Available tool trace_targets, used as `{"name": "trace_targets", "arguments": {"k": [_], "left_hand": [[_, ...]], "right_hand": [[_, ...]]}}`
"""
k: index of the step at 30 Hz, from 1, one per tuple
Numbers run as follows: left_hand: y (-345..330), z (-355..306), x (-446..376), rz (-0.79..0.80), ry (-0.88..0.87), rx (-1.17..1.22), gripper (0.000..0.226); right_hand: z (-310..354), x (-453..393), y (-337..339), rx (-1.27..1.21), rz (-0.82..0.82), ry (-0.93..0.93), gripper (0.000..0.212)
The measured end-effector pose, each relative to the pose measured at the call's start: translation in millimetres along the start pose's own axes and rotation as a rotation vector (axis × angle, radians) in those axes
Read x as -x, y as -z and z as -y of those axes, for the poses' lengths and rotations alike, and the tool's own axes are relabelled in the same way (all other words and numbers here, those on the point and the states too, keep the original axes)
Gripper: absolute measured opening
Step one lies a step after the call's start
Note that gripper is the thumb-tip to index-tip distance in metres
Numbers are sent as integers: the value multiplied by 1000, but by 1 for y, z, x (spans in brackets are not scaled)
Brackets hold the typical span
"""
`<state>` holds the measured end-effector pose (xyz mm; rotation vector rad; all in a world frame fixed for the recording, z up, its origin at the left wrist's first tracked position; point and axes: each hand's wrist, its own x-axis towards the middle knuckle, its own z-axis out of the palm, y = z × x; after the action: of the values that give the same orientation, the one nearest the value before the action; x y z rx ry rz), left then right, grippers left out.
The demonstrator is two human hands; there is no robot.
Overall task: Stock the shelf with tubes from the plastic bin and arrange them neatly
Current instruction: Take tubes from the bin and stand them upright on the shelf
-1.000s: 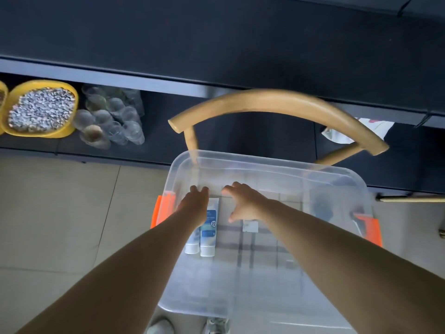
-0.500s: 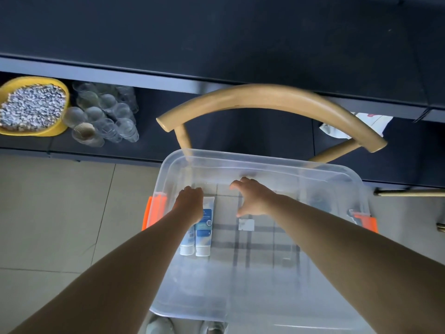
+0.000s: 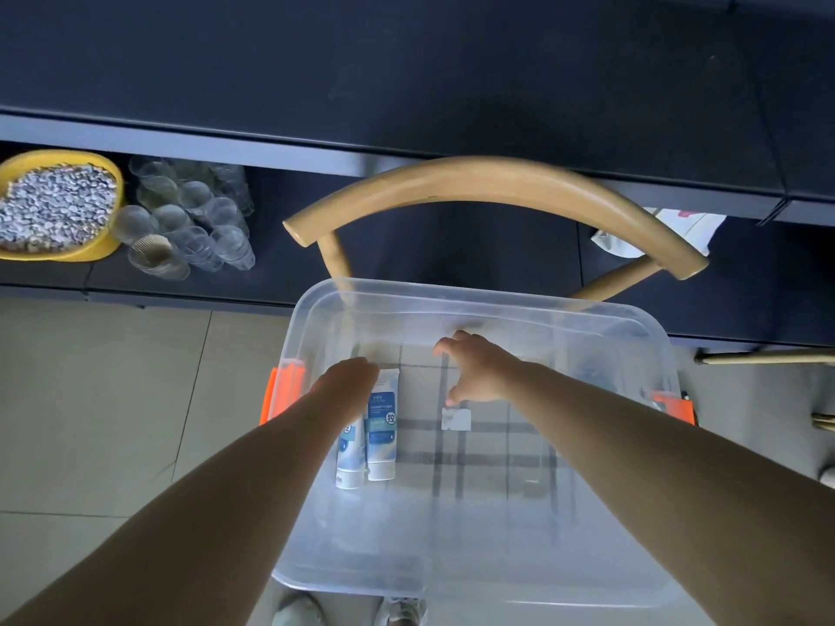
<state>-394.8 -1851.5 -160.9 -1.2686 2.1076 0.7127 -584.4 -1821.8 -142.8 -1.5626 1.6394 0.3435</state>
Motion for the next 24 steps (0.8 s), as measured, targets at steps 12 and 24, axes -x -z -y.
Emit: {"name": "trace_targets", "arguments": {"k": [12,24], "left_hand": [[7,-2,-9,70,-117,-408,29],[20,-3,8,168,-213,-131,35]], "right_hand": [[-1,-4,-6,-2,2,6,73],[8,6,-4,3,-13,4,73]]}}
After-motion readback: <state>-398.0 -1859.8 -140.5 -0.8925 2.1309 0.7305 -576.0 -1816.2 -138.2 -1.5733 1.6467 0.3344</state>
